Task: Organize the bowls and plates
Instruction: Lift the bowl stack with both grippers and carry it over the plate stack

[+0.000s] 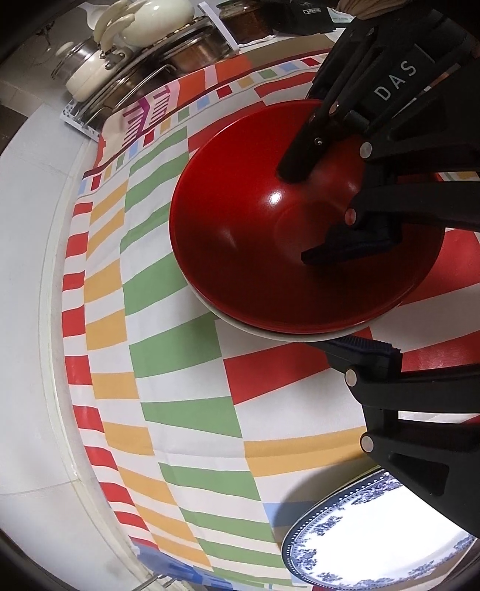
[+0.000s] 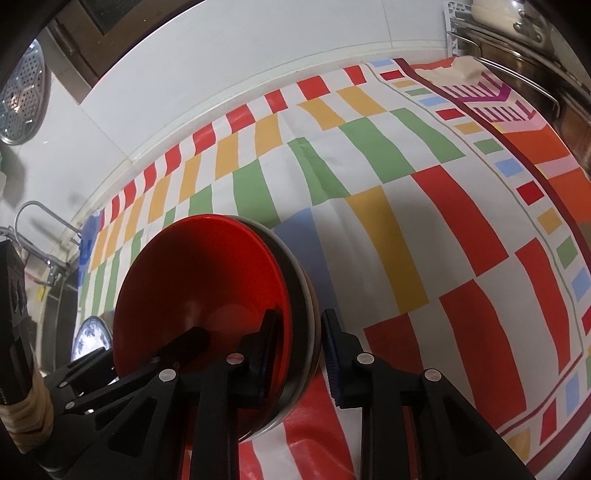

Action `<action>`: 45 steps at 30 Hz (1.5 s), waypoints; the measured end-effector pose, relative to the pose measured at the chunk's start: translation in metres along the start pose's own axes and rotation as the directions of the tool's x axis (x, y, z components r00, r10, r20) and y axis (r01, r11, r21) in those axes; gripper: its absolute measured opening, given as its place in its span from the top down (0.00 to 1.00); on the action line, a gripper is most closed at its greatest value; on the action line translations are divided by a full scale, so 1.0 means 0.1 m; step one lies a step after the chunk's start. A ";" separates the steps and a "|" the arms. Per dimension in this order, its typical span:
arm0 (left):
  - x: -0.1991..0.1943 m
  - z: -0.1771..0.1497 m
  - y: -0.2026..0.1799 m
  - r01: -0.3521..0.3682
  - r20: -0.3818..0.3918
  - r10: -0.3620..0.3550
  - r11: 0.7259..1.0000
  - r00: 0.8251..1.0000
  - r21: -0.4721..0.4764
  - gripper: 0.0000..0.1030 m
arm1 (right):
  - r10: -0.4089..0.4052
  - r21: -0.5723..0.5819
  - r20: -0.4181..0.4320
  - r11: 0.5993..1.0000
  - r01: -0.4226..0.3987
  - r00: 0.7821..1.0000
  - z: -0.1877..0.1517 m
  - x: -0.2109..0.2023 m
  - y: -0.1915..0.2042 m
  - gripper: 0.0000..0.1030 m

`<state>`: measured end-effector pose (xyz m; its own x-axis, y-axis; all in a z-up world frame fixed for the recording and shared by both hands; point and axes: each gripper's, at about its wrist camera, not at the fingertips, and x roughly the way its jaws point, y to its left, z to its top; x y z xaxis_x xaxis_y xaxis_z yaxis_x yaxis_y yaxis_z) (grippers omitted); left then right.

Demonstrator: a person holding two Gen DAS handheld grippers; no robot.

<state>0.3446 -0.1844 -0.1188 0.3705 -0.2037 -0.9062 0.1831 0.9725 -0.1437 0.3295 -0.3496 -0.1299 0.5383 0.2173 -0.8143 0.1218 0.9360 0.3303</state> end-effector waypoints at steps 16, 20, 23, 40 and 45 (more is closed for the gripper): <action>-0.47 -0.19 0.37 -0.001 0.103 0.010 0.996 0.995 -0.088 0.66 | 0.028 -0.111 0.041 0.994 -0.024 0.999 -0.09 -0.27 0.46 0.75; -0.65 -0.26 0.55 -0.007 0.140 0.023 0.994 0.990 -0.113 0.66 | 0.046 -0.146 0.051 0.989 -0.038 0.998 -0.15 -0.35 0.66 0.75; -0.79 -0.33 0.69 -0.016 0.165 0.038 0.991 0.986 -0.133 0.66 | 0.061 -0.176 0.053 0.983 -0.051 0.997 -0.20 -0.40 0.83 0.75; -1.43 -0.77 1.57 -0.051 0.214 0.095 0.978 0.972 -0.203 0.66 | 0.135 -0.254 0.039 0.960 -0.121 0.990 -0.63 -0.55 1.84 0.75; -1.52 -0.92 1.82 -0.061 0.205 0.109 0.973 0.973 -0.224 0.66 | 0.145 -0.268 0.022 0.954 -0.134 0.989 -0.77 -0.51 2.08 0.75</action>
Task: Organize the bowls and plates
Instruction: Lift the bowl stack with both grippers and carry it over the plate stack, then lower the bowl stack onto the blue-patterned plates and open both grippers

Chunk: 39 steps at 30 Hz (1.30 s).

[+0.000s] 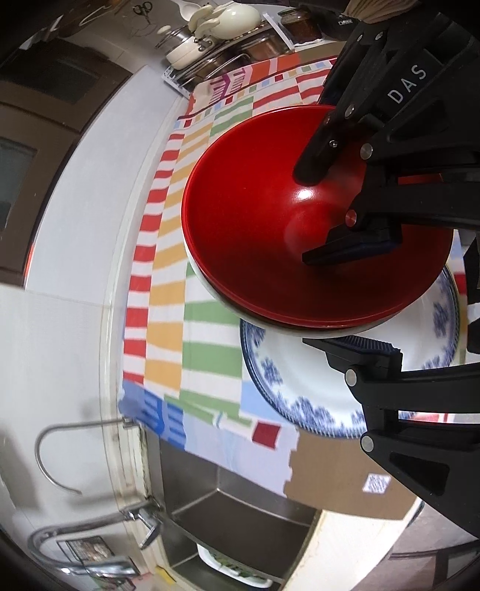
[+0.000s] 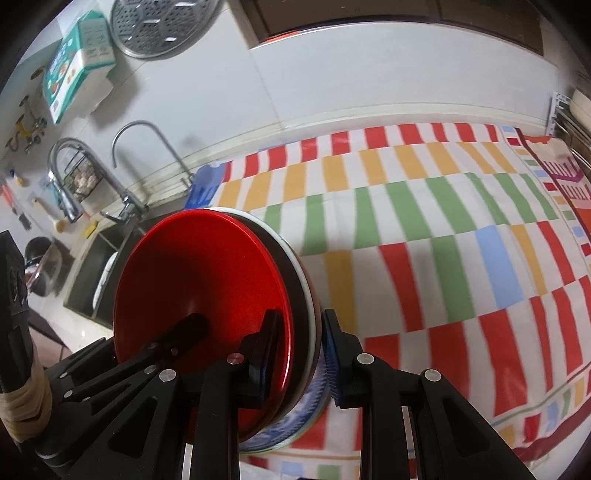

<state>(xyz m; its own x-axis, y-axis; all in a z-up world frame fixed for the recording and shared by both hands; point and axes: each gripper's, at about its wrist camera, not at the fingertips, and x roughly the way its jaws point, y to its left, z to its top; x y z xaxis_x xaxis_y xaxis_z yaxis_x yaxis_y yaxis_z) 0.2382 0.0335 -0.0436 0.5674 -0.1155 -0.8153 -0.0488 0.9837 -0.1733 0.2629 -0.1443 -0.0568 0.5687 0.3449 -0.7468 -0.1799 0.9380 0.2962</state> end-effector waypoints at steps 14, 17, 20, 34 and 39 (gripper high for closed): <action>0.16 -0.18 0.43 -0.024 -0.085 0.022 0.999 0.996 -0.022 0.66 | 0.002 -0.011 -0.094 1.000 -0.003 0.996 -0.14 0.33 0.36 0.75; 0.25 -0.20 0.46 -0.023 -0.111 0.020 0.999 0.994 -0.024 0.66 | -0.005 -0.006 -0.113 1.000 0.005 0.994 -0.17 0.41 0.35 0.75; 0.32 -0.21 0.49 -0.021 -0.129 0.017 0.999 0.992 -0.028 0.66 | -0.010 -0.001 -0.130 1.000 0.010 0.991 -0.18 0.48 0.34 0.76; 0.49 -0.19 0.55 -0.024 -0.157 0.018 0.999 0.987 -0.037 0.66 | -0.013 0.004 -0.174 1.000 0.014 0.985 -0.15 0.69 0.33 0.76; 0.50 -0.17 0.55 -0.025 -0.141 0.022 0.999 0.990 -0.020 0.67 | -0.015 -0.005 -0.177 1.000 0.015 0.984 -0.14 0.73 0.32 0.76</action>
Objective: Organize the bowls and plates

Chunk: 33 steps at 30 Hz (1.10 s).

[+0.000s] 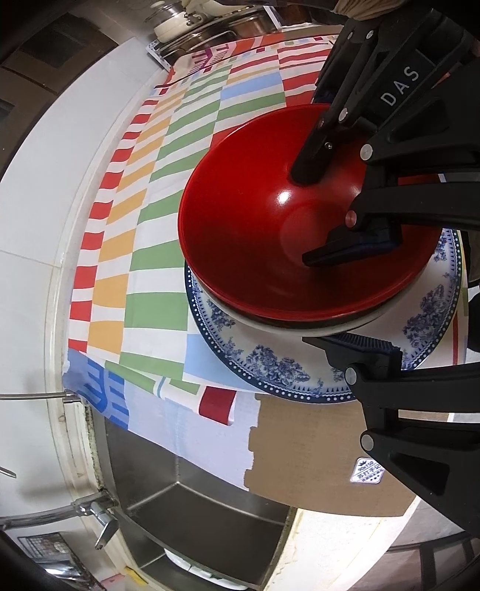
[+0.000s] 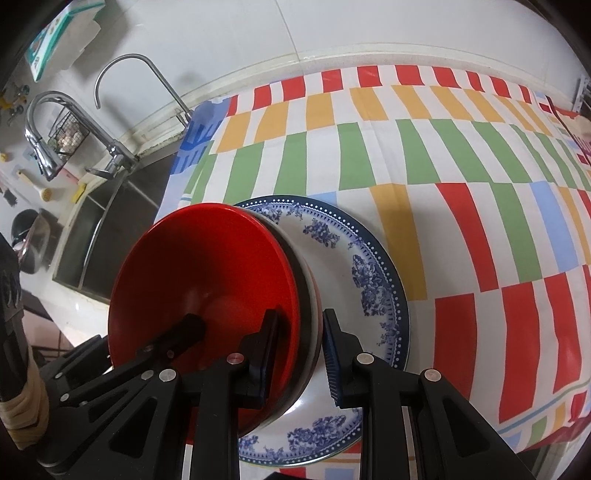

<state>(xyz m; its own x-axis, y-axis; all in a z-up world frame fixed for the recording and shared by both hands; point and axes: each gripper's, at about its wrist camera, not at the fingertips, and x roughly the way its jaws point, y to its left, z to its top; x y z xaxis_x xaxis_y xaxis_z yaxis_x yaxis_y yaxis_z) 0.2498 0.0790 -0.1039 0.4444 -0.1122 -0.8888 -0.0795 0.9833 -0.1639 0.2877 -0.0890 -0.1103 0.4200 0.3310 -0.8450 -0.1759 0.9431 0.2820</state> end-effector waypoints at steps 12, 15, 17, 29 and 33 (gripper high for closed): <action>-0.06 -0.03 -0.01 -0.038 0.057 0.035 0.998 0.998 0.047 0.47 | 0.029 -0.006 0.032 1.000 -0.029 0.999 -0.02 -0.04 -0.04 0.74; -0.18 -0.05 0.01 -0.044 0.098 0.037 0.997 0.994 0.061 0.42 | 0.015 -0.013 0.075 1.000 -0.014 0.997 -0.05 -0.14 -0.03 0.64; -0.27 -0.08 0.03 -0.039 0.124 0.031 0.997 0.992 0.066 0.35 | -0.005 -0.027 0.123 1.000 0.008 0.992 -0.09 -0.27 0.00 0.60; -0.94 -0.64 0.15 -0.098 0.347 0.066 0.992 0.935 0.075 0.03 | -0.151 -0.026 0.352 0.985 0.170 0.924 -0.71 -0.95 0.07 0.26; -1.10 -0.87 0.11 -0.126 0.393 0.080 0.988 0.916 0.091 0.01 | -0.181 -0.034 0.378 0.977 0.210 0.908 -0.94 -1.10 0.05 0.22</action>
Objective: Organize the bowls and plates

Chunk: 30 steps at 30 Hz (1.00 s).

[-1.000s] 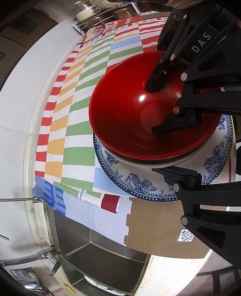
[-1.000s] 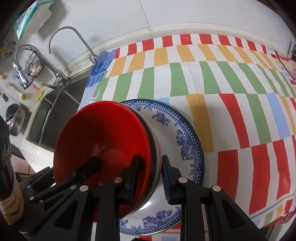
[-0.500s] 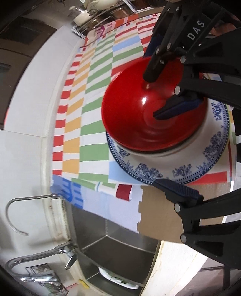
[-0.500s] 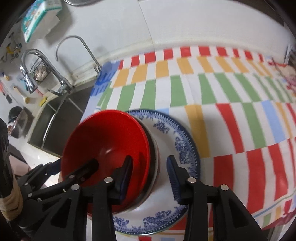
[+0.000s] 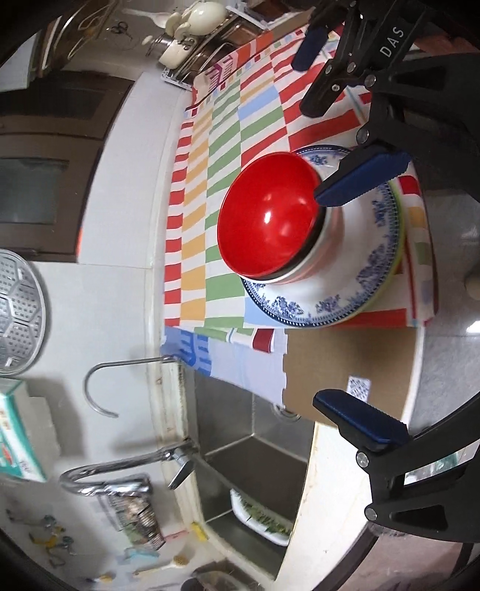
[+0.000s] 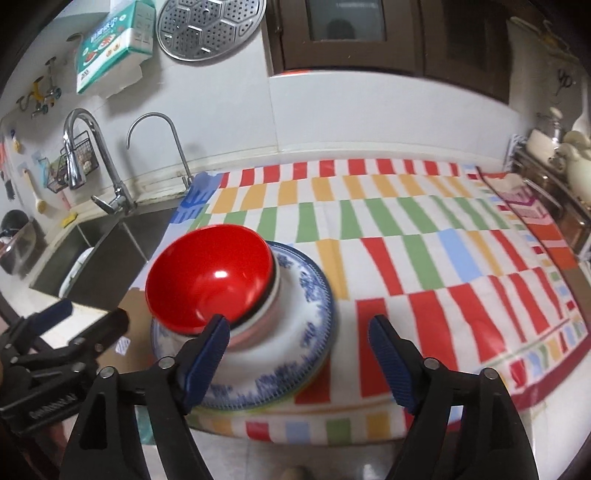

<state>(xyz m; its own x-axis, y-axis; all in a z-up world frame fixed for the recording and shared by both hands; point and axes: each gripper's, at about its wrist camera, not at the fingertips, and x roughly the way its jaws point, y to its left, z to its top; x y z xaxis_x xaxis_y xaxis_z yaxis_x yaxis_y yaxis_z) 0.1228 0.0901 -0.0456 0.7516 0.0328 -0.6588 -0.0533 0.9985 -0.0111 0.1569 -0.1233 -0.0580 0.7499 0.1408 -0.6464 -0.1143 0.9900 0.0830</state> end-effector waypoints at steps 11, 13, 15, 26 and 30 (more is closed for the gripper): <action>-0.67 -0.41 -0.33 -0.052 0.074 0.050 0.998 0.996 0.019 0.00 | -0.026 -0.050 0.061 0.998 0.029 0.998 -0.50 -0.69 -0.29 0.18; -0.80 -0.48 -0.40 -0.046 0.080 0.044 0.999 0.996 0.017 0.00 | -0.021 -0.042 0.066 0.999 0.024 0.998 -0.57 -0.81 -0.36 0.18; -0.94 -0.56 -0.47 -0.047 0.094 0.045 0.999 0.995 0.018 0.00 | -0.020 -0.036 0.080 0.999 0.023 0.997 -0.65 -0.96 -0.43 0.18; -1.46 -0.83 -0.71 -0.035 0.119 0.032 0.999 0.992 0.020 0.00 | 0.001 -0.029 0.122 1.000 0.003 0.992 -0.96 -1.50 -0.62 0.18; -1.60 -0.92 -0.76 -0.038 0.134 0.035 0.999 0.990 0.020 0.00 | 0.007 -0.025 0.136 1.000 -0.003 0.991 -1.05 -1.62 -0.66 0.15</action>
<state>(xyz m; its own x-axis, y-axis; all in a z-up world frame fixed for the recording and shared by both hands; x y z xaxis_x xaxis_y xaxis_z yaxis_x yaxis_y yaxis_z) -0.0540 0.0054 -0.0084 0.8304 0.0731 -0.5523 -0.0684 0.9972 0.0291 -0.0253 -0.2122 -0.0379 0.8308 0.1478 -0.5365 -0.1334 0.9889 0.0659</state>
